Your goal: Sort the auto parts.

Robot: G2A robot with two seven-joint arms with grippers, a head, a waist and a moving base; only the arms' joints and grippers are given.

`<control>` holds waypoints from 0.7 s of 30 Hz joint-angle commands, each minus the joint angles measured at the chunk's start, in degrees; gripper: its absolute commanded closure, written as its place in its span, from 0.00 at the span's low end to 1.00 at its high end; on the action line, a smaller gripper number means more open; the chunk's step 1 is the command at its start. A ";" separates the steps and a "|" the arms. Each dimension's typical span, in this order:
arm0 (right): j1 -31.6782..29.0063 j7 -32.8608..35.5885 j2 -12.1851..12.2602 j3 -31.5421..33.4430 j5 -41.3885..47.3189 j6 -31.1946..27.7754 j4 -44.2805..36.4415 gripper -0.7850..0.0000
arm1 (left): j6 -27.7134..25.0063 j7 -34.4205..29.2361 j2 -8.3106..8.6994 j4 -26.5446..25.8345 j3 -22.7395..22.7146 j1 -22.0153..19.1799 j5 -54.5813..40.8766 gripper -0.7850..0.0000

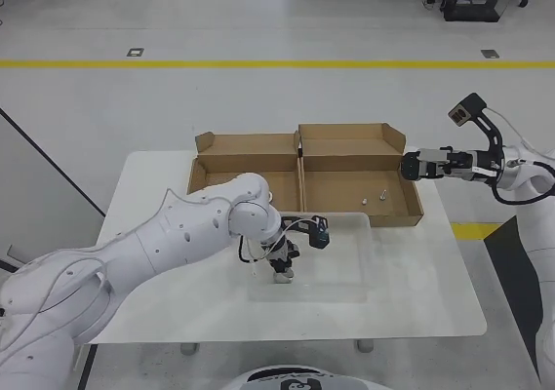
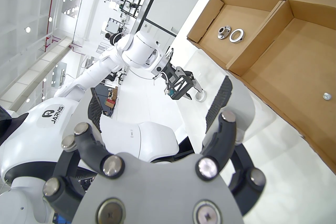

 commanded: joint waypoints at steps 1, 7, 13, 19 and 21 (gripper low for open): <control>0.00 0.00 0.00 0.00 0.02 0.00 0.00 0.00 | -0.04 0.04 -0.26 0.56 0.00 0.33 0.42 0.55; 0.00 0.00 0.00 0.00 0.02 0.00 0.00 0.00 | -0.32 0.32 -0.92 2.30 0.00 0.88 0.73 0.55; 0.00 0.00 0.00 0.00 0.02 0.00 0.00 0.00 | 0.11 -0.11 -1.41 3.42 0.00 1.59 1.57 0.58; 0.00 0.00 0.00 0.00 0.02 0.00 0.00 0.00 | 0.34 -0.34 -1.72 4.02 0.00 1.87 2.32 0.59; 0.00 0.00 0.00 0.00 0.02 0.00 0.00 0.00 | 0.53 -0.53 -1.83 4.12 0.00 1.97 2.96 0.59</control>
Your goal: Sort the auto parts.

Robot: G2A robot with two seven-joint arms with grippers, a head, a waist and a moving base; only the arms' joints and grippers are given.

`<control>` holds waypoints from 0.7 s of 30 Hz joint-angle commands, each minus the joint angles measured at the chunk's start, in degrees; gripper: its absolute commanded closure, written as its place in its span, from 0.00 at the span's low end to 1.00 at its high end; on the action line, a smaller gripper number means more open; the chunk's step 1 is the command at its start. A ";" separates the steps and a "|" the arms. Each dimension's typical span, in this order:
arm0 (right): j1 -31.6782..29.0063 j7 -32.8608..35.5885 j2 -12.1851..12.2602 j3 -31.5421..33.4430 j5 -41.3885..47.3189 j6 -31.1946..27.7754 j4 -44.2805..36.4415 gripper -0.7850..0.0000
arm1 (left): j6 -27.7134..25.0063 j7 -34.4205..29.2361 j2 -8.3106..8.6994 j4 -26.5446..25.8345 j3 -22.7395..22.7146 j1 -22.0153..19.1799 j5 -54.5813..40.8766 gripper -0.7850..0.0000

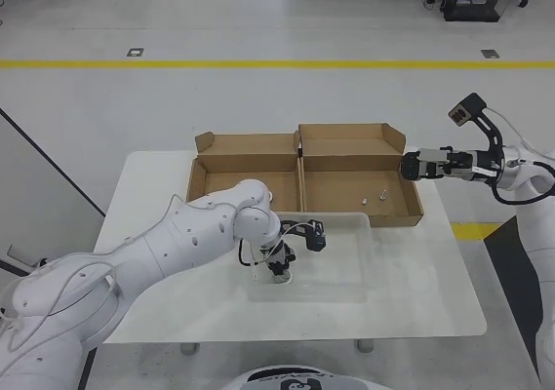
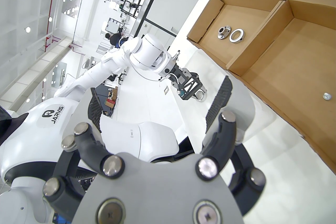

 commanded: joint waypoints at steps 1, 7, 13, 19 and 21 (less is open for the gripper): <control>0.00 0.00 0.00 0.00 0.02 0.00 0.00 0.00 | 0.30 -0.29 -0.12 0.11 0.00 0.12 0.87 0.60; 0.00 0.00 0.00 0.00 0.02 0.00 0.00 0.00 | 1.28 -1.28 -0.46 0.30 0.00 0.39 3.21 0.62; 0.00 0.00 0.00 0.00 0.02 0.00 0.00 0.00 | 1.63 -1.62 -0.75 0.60 0.00 0.58 4.47 0.64; 0.00 0.00 0.00 0.00 0.02 0.00 0.00 0.00 | 1.81 -1.80 -1.14 1.25 0.00 0.76 5.13 0.67; 0.00 0.00 0.00 0.00 0.02 0.00 0.00 0.00 | 1.59 -1.58 -1.33 1.50 0.00 0.65 4.98 0.68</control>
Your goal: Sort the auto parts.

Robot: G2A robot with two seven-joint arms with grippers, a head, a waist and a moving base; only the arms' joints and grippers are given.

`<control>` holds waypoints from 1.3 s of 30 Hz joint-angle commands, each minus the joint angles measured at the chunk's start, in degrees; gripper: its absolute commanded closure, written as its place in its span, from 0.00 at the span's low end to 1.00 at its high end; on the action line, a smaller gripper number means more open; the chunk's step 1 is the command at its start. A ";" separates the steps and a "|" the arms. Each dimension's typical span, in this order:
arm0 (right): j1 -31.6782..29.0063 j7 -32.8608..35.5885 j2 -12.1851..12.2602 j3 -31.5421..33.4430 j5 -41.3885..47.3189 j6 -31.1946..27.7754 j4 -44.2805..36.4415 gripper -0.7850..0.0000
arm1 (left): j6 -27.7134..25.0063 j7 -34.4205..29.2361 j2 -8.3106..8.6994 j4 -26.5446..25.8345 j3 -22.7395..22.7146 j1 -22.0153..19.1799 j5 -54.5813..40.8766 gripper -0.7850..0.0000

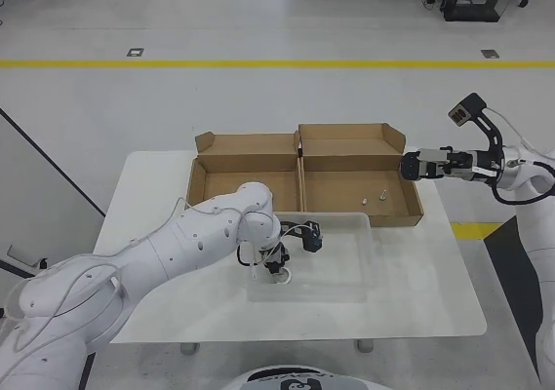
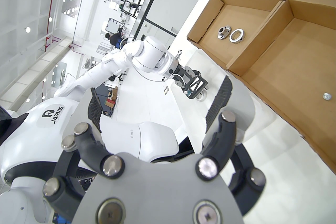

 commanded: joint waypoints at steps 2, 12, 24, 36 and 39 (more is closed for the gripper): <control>0.00 0.00 0.00 0.00 0.02 0.00 0.00 0.00 | -0.26 0.27 -0.30 0.50 0.00 -0.23 0.09 0.69; 0.00 0.00 0.00 0.00 0.02 0.00 0.00 0.00 | -0.03 0.04 -1.56 3.07 0.00 -0.84 1.32 0.75; 0.00 0.00 0.00 0.00 0.02 0.00 0.00 0.00 | 0.66 -0.65 -1.09 1.59 0.00 -0.79 0.13 0.73; 0.00 0.00 0.00 0.00 0.02 0.00 0.00 0.00 | 0.87 -0.86 -0.34 0.41 0.00 -0.12 0.28 0.71; 0.00 0.00 0.00 0.00 0.02 0.00 0.00 0.00 | 0.65 -0.65 -0.52 0.69 0.00 -0.03 0.32 0.72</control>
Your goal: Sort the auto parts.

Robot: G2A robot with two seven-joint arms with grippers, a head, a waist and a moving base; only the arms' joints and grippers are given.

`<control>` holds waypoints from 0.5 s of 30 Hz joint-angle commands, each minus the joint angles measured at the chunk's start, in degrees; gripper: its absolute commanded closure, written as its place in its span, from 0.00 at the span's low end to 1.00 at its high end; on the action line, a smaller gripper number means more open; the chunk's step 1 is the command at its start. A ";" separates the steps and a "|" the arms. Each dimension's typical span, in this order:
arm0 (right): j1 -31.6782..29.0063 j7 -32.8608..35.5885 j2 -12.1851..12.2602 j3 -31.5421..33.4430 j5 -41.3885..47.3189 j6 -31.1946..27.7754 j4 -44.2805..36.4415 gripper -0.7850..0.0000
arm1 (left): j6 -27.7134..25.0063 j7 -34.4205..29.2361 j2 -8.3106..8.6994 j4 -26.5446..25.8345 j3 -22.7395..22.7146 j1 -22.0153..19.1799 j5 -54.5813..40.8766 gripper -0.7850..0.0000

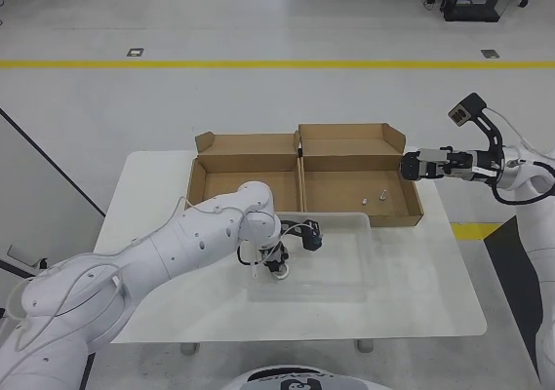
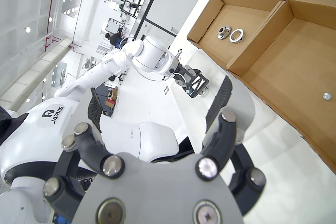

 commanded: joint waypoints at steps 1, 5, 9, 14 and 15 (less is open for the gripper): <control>0.00 0.00 0.00 0.00 0.02 0.00 0.00 0.00 | -0.13 0.14 -0.13 0.21 0.00 -0.06 0.06 0.72; 0.00 0.00 0.00 0.00 0.02 0.00 0.00 0.00 | -0.19 0.20 -0.35 0.68 0.00 -0.39 0.22 0.73; 0.00 0.00 0.00 0.00 0.02 0.00 0.00 0.00 | -0.10 0.10 -0.50 0.93 0.00 -0.49 0.39 0.73; 0.00 0.00 0.00 0.00 0.02 0.00 0.00 0.00 | -0.10 0.10 -0.72 1.28 0.00 -0.01 0.80 0.73; 0.00 0.00 0.00 0.00 0.02 0.00 0.00 0.00 | -0.06 0.07 -0.81 1.33 0.00 0.12 0.91 0.74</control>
